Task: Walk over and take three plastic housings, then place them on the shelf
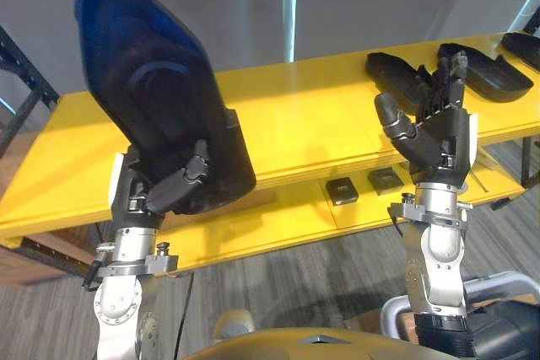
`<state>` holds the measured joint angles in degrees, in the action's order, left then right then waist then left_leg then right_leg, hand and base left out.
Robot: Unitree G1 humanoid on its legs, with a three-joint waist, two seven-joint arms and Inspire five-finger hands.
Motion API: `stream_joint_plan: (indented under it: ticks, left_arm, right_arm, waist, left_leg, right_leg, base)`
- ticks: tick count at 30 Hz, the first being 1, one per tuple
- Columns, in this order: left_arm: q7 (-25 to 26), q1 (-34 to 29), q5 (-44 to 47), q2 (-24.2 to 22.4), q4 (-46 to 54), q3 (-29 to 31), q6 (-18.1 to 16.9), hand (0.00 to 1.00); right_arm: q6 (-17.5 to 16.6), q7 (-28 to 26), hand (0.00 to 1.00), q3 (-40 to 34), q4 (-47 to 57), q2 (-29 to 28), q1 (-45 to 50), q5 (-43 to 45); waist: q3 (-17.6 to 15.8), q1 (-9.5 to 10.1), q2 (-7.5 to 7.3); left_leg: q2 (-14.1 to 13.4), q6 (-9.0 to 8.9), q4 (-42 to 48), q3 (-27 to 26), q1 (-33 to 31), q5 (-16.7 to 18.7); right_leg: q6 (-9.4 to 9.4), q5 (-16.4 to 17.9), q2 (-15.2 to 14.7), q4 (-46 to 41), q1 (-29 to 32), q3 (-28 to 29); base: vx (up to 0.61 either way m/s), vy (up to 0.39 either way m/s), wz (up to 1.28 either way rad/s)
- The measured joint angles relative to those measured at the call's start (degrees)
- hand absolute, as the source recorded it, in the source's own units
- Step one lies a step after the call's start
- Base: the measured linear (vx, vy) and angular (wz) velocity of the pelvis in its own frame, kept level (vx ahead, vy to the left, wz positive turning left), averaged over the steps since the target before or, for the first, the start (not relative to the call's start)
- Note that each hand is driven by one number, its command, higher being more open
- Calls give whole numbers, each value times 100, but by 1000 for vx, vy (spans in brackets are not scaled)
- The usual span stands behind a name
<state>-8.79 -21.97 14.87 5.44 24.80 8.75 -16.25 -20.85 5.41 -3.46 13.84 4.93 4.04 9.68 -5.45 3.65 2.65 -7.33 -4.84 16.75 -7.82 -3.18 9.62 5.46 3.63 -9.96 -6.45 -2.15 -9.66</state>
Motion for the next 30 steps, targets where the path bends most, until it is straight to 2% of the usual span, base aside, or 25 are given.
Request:
stream_joint_plan:
  ticks: [2, 3, 4, 8, 10, 14, 15, 17, 19, 21, 25, 30]
  left_arm:
    - [63, 48, -1, 125, 208, -68, 44, 0]
    - [82, 88, 0, 180, 235, -114, 53, 0]
    - [78, 179, 0, 245, 269, -140, 77, 0]
    - [147, 449, -147, 288, 408, -209, 381, 0]
    - [136, 600, -153, 285, 407, -321, 617, 0]
    - [172, 1075, -115, 290, 316, -831, 1444, 0]
    - [233, 1185, -81, 295, 222, -919, 1532, 0]
    - [424, 1561, 196, 295, -165, -1058, 1784, 0]
    - [773, 1986, 353, 298, -660, -1111, 2039, 0]
    - [1235, 2386, 507, 359, -1186, -1106, 2273, 0]
    - [1663, 3063, 630, 607, -2161, -929, 2314, 0]
    - [2124, 3979, 1465, 874, -3246, -487, 2316, 0]
  right_arm:
    - [2, -6, 100, 138, 81, -80, 137, -7]
    - [2, -13, 100, 173, 122, -81, 227, 5]
    - [8, -92, 100, 211, 208, -111, 395, 20]
    - [67, -234, 100, 287, 296, -379, 779, 16]
    - [166, -245, 100, 303, 327, -375, 879, 15]
    - [393, -247, 100, 368, 357, -341, 950, 14]
    - [425, -247, 100, 395, 357, -332, 951, 14]
    - [478, -256, 100, 506, 358, -286, 949, 10]
    - [557, -267, 100, 647, 358, -246, 954, 9]
    - [623, -299, 100, 773, 358, -238, 962, 10]
    - [710, -349, 100, 869, 358, -124, 979, 4]
    - [753, -372, 100, 846, 357, 220, 968, -7]
  waist:
    - [41, -79, -160]
    - [57, -80, -186]
    - [95, -109, -243]
    - [163, -342, -313]
    - [167, -400, -290]
    - [235, -452, -178]
    - [244, -472, -165]
    - [254, -539, -149]
    - [254, -570, -149]
    - [256, -679, -148]
    - [256, -834, -146]
    - [227, -982, -111]
  left_leg:
    - [180, 104, -96, -234, 28, -19]
    - [214, 108, -129, -323, 59, -29]
    - [280, 191, -156, -447, 108, -41]
    - [262, 194, -178, -653, 204, 15]
    - [224, 180, -191, -686, 247, 22]
    - [72, 126, -201, -809, 276, 47]
    - [60, 118, -206, -812, 278, 43]
    - [51, 104, -229, -835, 288, 37]
    - [52, 92, -304, -958, 352, 23]
    - [48, 88, -341, -1081, 339, 6]
    - [30, 76, -387, -1229, 245, -57]
    - [-6, 54, -428, -1354, 250, -82]
  right_leg:
    - [159, -144, -198, 79, 57, 171]
    - [175, -185, -238, 108, 71, 237]
    - [207, -264, -304, 192, 61, 310]
    - [333, -457, -295, 388, 18, 348]
    - [343, -465, -260, 403, 12, 353]
    - [259, -600, -136, 582, -13, 388]
    - [251, -611, -114, 589, -13, 390]
    - [251, -610, -85, 589, -5, 416]
    - [258, -624, -81, 598, 48, 545]
    - [250, -639, -72, 602, 154, 648]
    - [244, -677, -36, 545, 410, 823]
    - [243, -694, 28, 529, 535, 978]
  base:
    - [18, 261, -42]
    - [58, 189, -47]
    - [64, 131, -43]
    - [57, 37, -26]
    - [42, -38, -15]
    - [12, -28, -16]
    - [-29, -35, -9]
    - [-43, -26, -10]
    - [-73, 9, -29]
    - [-72, 7, -29]
    - [-36, -4, -21]
    - [11, -13, -15]
